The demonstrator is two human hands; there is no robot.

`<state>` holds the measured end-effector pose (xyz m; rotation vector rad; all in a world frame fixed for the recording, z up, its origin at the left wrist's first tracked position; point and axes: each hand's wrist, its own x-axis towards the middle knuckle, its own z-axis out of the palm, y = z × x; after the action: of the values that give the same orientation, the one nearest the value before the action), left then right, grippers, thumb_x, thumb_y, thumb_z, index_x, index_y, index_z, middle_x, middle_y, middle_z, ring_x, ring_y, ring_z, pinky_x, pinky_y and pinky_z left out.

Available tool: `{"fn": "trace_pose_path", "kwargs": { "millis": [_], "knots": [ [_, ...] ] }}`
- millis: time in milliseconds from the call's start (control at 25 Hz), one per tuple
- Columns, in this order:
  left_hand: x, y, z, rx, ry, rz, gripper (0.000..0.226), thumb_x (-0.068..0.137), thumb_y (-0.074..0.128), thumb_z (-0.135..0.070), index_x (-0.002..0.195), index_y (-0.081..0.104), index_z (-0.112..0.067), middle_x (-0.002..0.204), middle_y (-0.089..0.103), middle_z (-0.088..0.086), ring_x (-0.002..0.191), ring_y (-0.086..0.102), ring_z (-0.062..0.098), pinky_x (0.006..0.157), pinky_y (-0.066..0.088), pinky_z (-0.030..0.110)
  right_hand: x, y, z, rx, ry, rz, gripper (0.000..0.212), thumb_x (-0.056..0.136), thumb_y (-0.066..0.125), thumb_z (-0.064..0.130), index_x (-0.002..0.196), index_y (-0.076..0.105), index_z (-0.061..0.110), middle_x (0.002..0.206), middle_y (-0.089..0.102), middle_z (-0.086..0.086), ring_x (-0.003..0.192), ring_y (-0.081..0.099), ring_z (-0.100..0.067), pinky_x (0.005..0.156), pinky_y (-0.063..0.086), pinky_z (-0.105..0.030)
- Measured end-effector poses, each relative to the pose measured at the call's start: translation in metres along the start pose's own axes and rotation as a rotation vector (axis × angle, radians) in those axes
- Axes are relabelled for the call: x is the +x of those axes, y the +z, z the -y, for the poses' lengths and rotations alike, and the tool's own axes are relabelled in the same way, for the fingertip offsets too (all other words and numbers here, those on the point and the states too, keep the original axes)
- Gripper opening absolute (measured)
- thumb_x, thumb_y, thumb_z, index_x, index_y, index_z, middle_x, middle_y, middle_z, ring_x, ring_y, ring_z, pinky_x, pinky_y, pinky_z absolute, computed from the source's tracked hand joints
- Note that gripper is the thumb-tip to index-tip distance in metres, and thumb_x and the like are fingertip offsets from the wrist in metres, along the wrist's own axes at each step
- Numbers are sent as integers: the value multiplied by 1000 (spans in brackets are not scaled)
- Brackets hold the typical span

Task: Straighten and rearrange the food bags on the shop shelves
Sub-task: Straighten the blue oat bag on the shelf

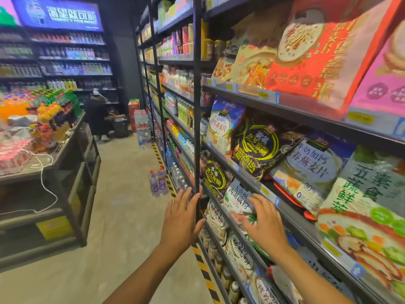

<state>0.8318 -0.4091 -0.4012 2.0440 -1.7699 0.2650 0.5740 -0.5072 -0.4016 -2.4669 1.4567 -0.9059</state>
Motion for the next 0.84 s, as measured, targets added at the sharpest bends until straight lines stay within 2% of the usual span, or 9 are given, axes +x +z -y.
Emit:
{"fn": "trace_pose_path", "kwargs": {
  "millis": [120,280,440,680,840],
  "knots": [
    [36,14,8,-11,16,5,78,97,50,-65,162,21,-34,173,18,-2,161,12,25,129,16,49,33,7,-7,13,22,16,59,89,70,45,142,50,29,151,43,7,144,38,-18,116,38,-46],
    [92,36,19,-44,60,-5,78,98,51,-63,163,24,-31,173,18,-1,161,13,25,128,10,47,78,17,-13,4,51,-11,60,90,69,39,145,48,26,152,42,7,143,38,-17,116,39,-44],
    [153,60,41,-121,93,21,78,97,53,-62,163,24,-31,173,18,-1,161,13,25,129,20,51,123,35,-11,-13,101,-39,63,90,69,39,147,47,26,151,41,6,142,37,-17,116,37,-43],
    [257,79,98,-218,204,63,79,98,52,-63,163,25,-28,172,18,-1,160,16,25,128,23,53,201,74,8,-2,205,-94,61,91,71,35,146,48,20,151,43,2,143,39,-19,118,38,-42],
    [330,85,133,-332,250,91,80,98,55,-60,163,24,-26,172,19,-1,158,21,25,126,29,49,251,97,29,-8,301,-133,65,95,68,37,151,42,20,156,37,4,146,34,-16,119,31,-35]
  ]
}}
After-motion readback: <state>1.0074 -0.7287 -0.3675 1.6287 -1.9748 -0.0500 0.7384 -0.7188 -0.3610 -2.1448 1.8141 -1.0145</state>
